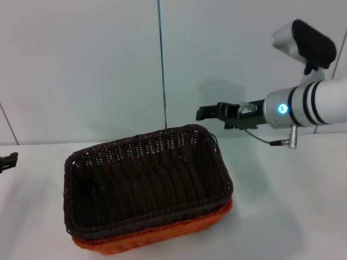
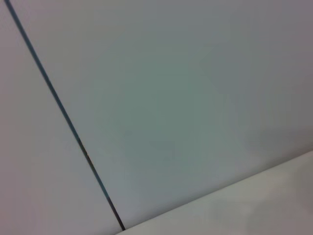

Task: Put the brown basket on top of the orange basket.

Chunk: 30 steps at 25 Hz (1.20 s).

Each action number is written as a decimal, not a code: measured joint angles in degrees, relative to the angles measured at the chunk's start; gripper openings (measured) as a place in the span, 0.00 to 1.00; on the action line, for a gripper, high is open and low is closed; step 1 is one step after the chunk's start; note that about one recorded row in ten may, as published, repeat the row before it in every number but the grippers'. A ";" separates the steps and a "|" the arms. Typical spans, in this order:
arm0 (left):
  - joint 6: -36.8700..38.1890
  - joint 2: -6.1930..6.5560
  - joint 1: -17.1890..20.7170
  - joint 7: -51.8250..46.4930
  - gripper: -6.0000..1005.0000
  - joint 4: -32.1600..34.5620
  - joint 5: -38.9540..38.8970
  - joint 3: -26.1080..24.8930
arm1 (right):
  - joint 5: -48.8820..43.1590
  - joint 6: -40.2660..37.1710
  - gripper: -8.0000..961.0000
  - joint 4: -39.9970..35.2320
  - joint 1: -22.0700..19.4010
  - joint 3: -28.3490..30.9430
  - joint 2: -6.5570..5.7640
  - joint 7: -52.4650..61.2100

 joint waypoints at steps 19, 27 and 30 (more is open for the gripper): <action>-1.49 0.03 -0.13 -0.07 0.72 -1.19 -6.56 -0.90 | 25.14 11.19 0.91 4.36 -10.37 2.12 0.94 -36.95; -1.28 -0.80 0.13 4.13 0.72 -3.11 -13.66 -0.87 | 38.40 3.67 0.91 -6.25 -11.17 15.66 0.74 -55.90; -0.97 -1.12 0.19 6.08 0.72 -4.37 -16.48 -0.86 | 39.87 0.82 0.91 -8.38 -12.05 19.47 0.73 -60.81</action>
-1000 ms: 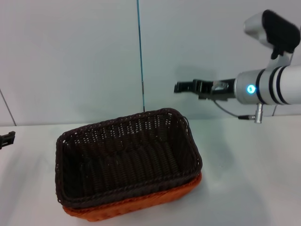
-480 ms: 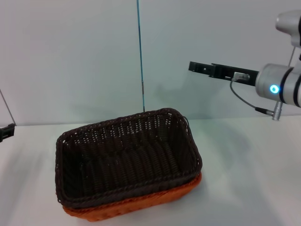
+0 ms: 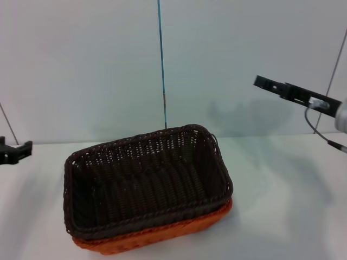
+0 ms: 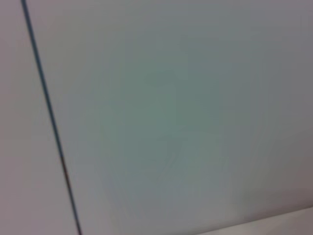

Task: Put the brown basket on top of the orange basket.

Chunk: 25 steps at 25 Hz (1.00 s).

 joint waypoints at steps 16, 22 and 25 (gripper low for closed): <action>3.96 -0.57 0.64 18.34 0.72 -8.09 -27.32 -0.17 | 0.12 1.18 0.91 -5.89 -4.34 12.47 0.19 -14.23; 4.01 -0.72 0.76 18.59 0.72 -8.42 -27.84 -1.80 | 0.22 2.00 0.91 -5.46 -5.78 15.20 0.23 -14.23; 4.85 -0.74 1.32 18.76 0.72 -8.52 -28.05 -4.27 | 0.26 1.99 0.91 -4.90 -6.21 16.29 0.23 -14.23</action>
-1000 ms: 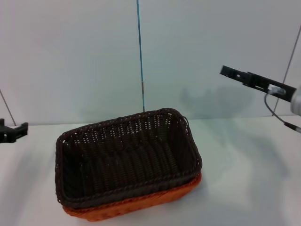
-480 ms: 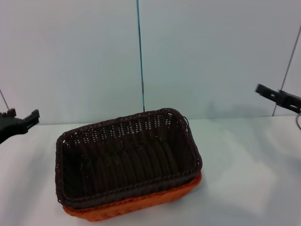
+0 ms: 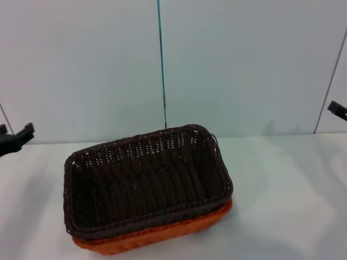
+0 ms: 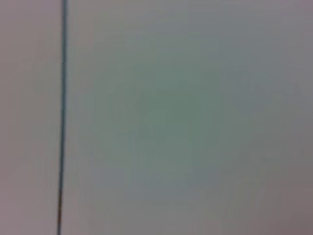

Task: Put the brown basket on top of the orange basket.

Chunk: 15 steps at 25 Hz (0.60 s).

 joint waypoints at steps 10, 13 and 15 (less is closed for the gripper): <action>5.29 0.65 1.50 0.07 0.72 0.01 -0.06 -4.44 | -0.04 -0.02 0.91 0.67 -0.55 -0.37 -0.12 -1.48; 6.37 0.68 1.51 0.19 0.72 0.13 -0.06 -4.47 | -0.11 -1.49 0.91 0.46 -0.29 -0.51 -0.22 -5.12; 7.01 0.69 1.45 0.16 0.72 0.21 -0.07 -4.48 | 0.02 -2.62 0.90 0.12 -0.05 -0.29 -0.13 -9.31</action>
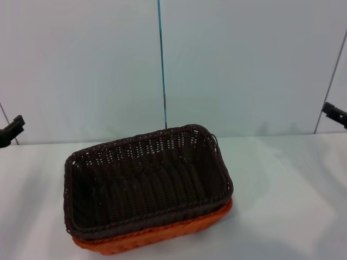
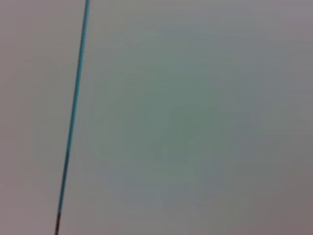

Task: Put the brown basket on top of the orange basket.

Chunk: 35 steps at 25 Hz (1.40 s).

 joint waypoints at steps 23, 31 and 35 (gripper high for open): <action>0.96 -0.13 0.13 0.21 0.72 -0.15 -0.01 0.12 | 5.11 10.11 0.90 -3.66 -0.17 -0.02 0.41 -7.57; 0.70 0.23 -0.99 -0.54 0.72 -0.34 0.52 0.39 | 5.30 15.94 0.90 -5.20 1.21 -0.31 0.92 -7.00; 0.55 0.53 -1.01 -1.41 0.72 -0.28 0.65 0.39 | 5.77 18.52 0.90 -5.38 1.84 -0.34 0.97 -6.89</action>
